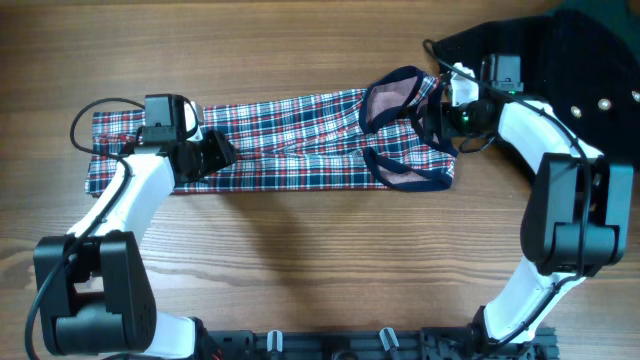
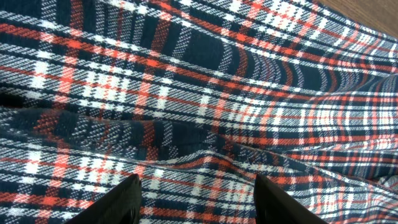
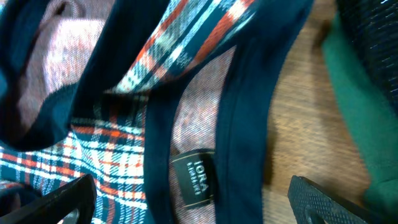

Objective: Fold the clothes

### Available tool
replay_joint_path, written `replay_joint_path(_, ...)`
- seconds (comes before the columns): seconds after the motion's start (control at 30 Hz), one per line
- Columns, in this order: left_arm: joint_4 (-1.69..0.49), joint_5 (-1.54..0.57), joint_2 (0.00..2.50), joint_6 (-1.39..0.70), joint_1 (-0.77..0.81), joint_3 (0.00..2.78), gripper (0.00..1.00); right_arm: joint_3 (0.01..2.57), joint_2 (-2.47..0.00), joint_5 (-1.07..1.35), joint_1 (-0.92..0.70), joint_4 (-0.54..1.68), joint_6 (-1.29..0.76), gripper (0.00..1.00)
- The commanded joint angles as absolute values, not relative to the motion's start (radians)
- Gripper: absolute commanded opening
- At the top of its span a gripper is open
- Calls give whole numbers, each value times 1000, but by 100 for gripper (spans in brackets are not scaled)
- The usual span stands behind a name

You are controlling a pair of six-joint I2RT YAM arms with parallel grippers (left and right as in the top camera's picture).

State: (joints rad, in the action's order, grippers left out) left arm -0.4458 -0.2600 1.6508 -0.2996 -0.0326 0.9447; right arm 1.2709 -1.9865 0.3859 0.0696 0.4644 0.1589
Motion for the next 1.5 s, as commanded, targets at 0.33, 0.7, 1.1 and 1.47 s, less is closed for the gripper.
replay_joint_path(0.33, -447, -264, 1631, -283, -36, 957, 57, 1289, -2042, 525, 87, 430, 154, 99)
replay_joint_path(0.7, -450, -264, 1631, -283, -36, 957, 56, 1288, -2104, 628, 89, 419, 157, 99)
replay_joint_path(1.1, -450, -253, 1631, -283, -36, 957, 56, 1287, -2107, 743, 59, 519, 210, 91)
replay_joint_path(1.47, -450, -253, 1631, -283, -36, 957, 56, 1288, -2106, 839, 32, 535, 230, 22)
